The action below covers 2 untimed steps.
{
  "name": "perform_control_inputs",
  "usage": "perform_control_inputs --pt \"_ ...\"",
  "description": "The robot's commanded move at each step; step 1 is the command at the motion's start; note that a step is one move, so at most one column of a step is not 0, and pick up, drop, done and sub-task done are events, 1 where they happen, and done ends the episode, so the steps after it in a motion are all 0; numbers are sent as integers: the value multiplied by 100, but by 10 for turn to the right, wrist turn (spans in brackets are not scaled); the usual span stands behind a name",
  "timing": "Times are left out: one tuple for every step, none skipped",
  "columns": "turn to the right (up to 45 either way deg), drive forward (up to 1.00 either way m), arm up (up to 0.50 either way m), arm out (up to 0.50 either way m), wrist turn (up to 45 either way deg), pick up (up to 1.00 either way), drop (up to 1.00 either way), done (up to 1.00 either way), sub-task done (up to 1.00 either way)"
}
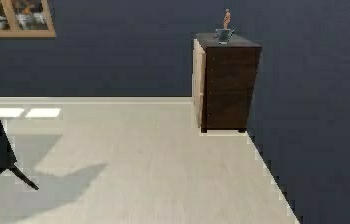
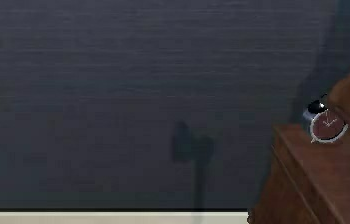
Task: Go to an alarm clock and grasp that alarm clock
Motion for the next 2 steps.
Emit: perform_control_inputs --pt "-450 0 0 0 0 0 0 0 0" --pt "-450 0 0 0 0 0 0 0 0"
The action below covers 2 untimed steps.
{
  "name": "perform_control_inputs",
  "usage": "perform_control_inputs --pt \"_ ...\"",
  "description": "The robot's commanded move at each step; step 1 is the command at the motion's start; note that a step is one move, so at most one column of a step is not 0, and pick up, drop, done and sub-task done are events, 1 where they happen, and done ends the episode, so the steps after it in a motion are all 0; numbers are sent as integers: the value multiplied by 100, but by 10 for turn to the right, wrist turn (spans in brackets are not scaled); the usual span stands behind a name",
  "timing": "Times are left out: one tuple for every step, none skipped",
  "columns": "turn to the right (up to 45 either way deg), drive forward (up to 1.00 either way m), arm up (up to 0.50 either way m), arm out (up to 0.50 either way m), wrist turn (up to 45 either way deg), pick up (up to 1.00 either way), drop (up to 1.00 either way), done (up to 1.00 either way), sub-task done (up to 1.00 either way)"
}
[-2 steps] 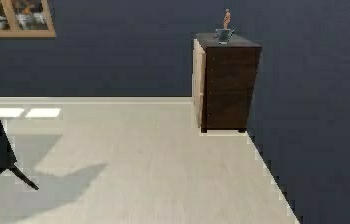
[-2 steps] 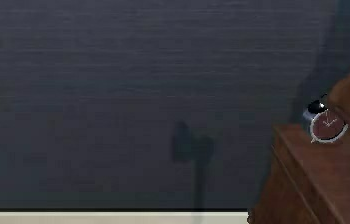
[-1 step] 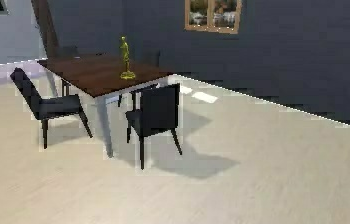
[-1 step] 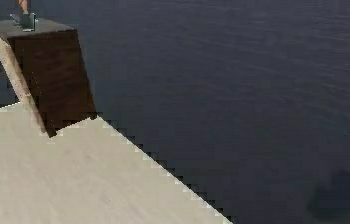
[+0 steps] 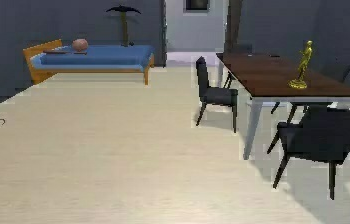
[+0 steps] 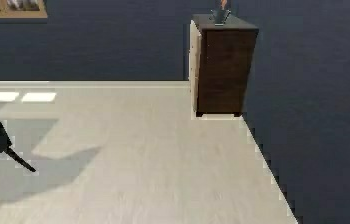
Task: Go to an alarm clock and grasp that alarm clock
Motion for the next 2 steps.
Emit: perform_control_inputs --pt "-450 0 0 0 0 0 0 0 0" --pt "-420 0 0 0 0 0 0 0 0"
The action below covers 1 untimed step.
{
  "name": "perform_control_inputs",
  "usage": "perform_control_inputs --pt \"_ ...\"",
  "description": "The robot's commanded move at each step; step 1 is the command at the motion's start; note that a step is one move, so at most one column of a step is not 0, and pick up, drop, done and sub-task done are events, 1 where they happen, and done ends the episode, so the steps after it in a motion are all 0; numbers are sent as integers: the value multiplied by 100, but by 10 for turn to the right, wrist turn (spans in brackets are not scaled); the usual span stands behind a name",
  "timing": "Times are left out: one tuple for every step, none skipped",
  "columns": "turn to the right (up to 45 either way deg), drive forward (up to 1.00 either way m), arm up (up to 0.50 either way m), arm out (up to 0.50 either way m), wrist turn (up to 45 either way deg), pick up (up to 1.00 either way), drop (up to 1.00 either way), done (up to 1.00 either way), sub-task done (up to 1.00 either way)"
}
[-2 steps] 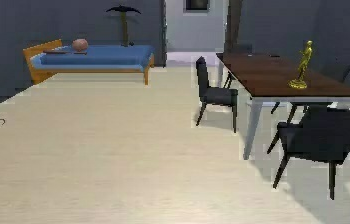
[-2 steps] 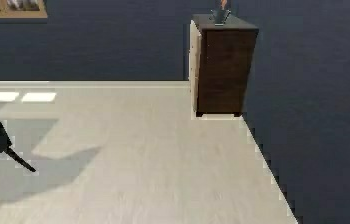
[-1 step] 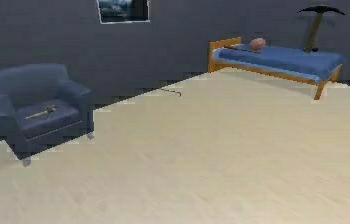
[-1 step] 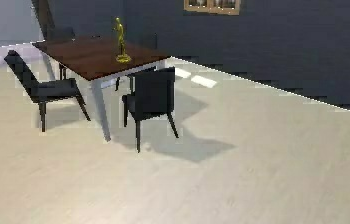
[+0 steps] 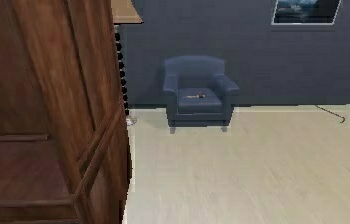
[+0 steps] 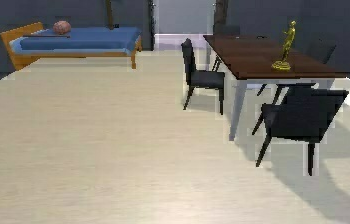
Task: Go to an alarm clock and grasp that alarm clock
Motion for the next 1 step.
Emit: perform_control_inputs --pt "0 15 0 0 0 0 0 0 0"
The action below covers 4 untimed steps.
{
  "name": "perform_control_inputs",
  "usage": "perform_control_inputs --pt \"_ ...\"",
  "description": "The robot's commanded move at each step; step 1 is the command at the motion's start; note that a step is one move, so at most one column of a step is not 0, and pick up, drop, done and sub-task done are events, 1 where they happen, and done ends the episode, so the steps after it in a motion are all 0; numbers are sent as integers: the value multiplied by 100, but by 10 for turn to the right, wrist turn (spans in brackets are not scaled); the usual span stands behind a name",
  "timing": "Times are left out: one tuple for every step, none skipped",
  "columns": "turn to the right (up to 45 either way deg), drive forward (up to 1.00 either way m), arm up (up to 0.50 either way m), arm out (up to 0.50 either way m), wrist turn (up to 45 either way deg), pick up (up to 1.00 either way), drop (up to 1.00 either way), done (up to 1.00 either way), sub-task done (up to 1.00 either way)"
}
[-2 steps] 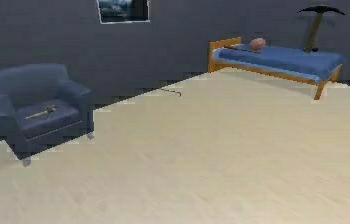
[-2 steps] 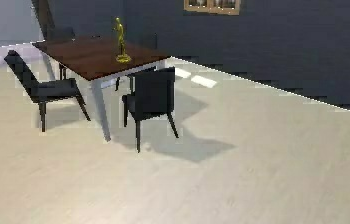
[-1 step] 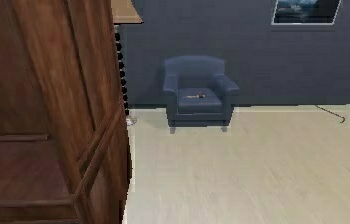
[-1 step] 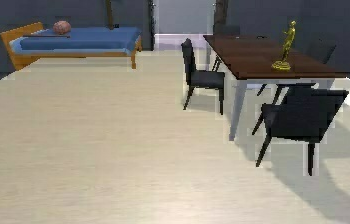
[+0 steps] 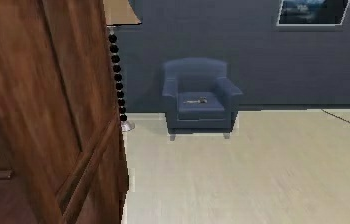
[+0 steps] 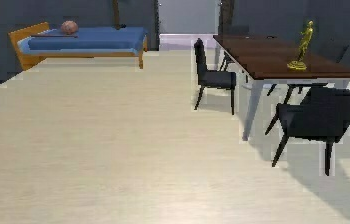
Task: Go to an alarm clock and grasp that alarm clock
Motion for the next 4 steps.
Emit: perform_control_inputs --pt "-450 0 0 0 0 0 0 0 0" --pt "-450 0 0 0 0 0 0 0 0" --pt "-450 0 0 0 0 0 0 0 0" --pt "-90 0 0 0 0 0 0 0 0"
